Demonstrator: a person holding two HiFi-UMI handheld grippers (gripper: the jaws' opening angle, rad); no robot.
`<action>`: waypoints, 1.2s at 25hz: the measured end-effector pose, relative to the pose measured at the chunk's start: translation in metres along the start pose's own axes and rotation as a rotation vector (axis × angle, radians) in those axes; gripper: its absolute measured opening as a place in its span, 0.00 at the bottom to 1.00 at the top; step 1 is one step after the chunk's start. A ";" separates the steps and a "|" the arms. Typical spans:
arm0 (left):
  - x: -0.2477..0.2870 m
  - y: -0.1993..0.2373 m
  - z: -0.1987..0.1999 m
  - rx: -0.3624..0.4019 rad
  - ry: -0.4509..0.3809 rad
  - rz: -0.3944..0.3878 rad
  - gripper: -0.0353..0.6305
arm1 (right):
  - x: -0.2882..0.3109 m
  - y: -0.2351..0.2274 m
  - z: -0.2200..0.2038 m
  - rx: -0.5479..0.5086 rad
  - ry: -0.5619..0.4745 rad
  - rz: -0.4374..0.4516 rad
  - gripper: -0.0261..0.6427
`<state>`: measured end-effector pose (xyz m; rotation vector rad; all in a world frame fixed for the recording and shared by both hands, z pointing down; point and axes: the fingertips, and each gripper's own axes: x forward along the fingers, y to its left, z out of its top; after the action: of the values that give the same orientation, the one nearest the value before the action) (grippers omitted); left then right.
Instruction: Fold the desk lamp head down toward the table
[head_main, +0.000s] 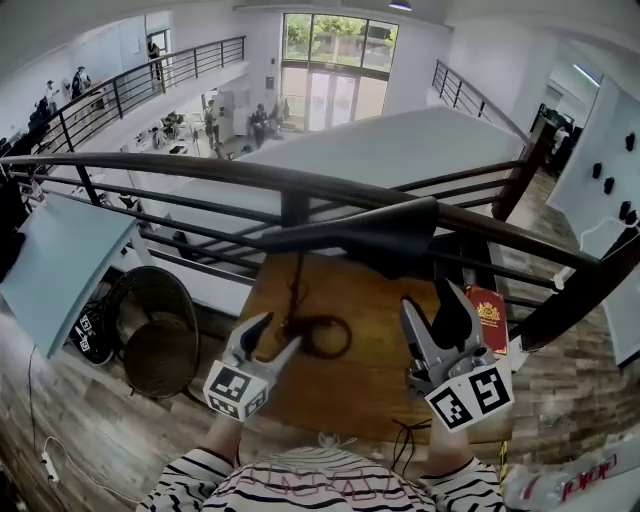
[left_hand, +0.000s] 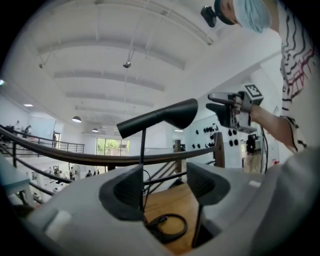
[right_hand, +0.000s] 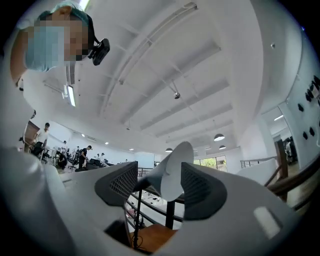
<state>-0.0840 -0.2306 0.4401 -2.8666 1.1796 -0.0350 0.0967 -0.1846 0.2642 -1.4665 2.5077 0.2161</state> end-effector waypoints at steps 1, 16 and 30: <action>0.006 0.002 -0.001 0.004 0.005 0.002 0.45 | 0.004 -0.004 0.006 -0.020 -0.011 0.008 0.43; 0.102 0.058 -0.004 0.009 0.009 0.073 0.42 | 0.080 -0.043 0.054 -0.247 -0.070 0.117 0.42; 0.157 0.062 -0.014 -0.003 0.060 -0.004 0.43 | 0.098 -0.067 0.041 -0.259 -0.067 0.136 0.40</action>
<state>-0.0166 -0.3849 0.4520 -2.8901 1.1844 -0.1205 0.1139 -0.2895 0.1973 -1.3497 2.6037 0.6240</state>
